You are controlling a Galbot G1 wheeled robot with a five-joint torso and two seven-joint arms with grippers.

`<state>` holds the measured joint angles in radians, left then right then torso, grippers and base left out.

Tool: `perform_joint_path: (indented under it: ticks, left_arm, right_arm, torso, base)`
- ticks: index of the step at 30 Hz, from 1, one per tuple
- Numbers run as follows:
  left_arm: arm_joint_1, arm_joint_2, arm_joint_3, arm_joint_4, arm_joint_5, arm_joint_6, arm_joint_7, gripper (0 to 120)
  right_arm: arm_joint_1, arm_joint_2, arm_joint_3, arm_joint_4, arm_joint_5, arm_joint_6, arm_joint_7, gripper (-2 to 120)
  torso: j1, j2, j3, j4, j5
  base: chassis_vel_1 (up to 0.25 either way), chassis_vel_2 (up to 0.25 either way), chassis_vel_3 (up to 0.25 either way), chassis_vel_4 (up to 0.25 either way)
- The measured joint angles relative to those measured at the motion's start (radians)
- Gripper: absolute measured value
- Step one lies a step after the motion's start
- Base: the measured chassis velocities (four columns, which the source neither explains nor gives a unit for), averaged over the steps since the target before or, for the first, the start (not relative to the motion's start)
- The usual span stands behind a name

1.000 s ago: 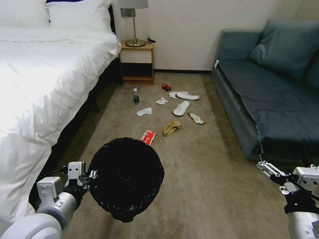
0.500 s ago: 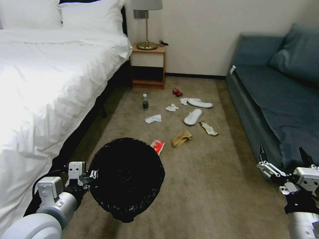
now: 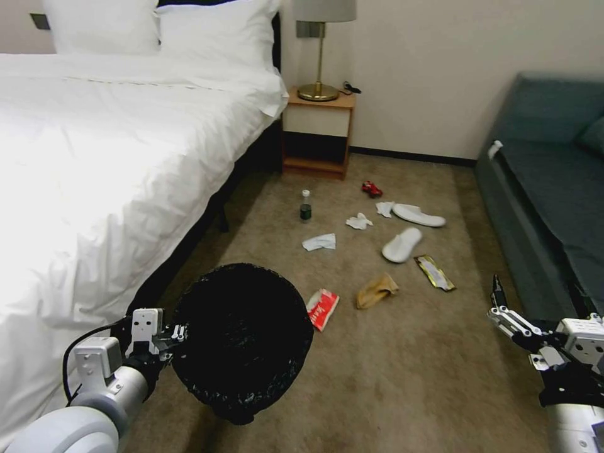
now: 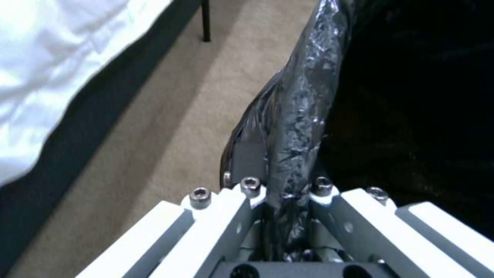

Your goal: Pick up the trash bin, then pick up the garbage on the floor and place it into the trash bin.

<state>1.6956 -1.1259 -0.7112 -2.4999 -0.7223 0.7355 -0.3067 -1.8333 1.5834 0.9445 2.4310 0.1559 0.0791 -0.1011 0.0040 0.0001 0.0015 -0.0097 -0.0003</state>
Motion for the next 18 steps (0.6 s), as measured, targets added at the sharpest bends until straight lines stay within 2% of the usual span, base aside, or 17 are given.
perform_joint_path:
  ticks: [8, 18]
  left_arm:
    - [0.000, -0.001, 0.003, 0.000, 0.022, 0.000, 0.013, 2]
    - [0.003, -0.004, 0.003, 0.000, 0.030, 0.000, 0.028, 2]
  right_arm:
    - [0.000, -0.007, -0.005, 0.004, -0.008, -0.014, 0.004, 100]
    - [0.001, -0.005, -0.008, 0.002, -0.017, -0.015, 0.000, 100]
  torso:
    - [0.000, 0.000, 0.000, -0.0003, 0.0002]
    - [0.000, 0.000, 0.000, -0.0001, 0.0003]
  base:
    - [-0.150, 0.167, 0.168, -0.150]
    - [-0.037, 0.046, 0.035, -0.042]
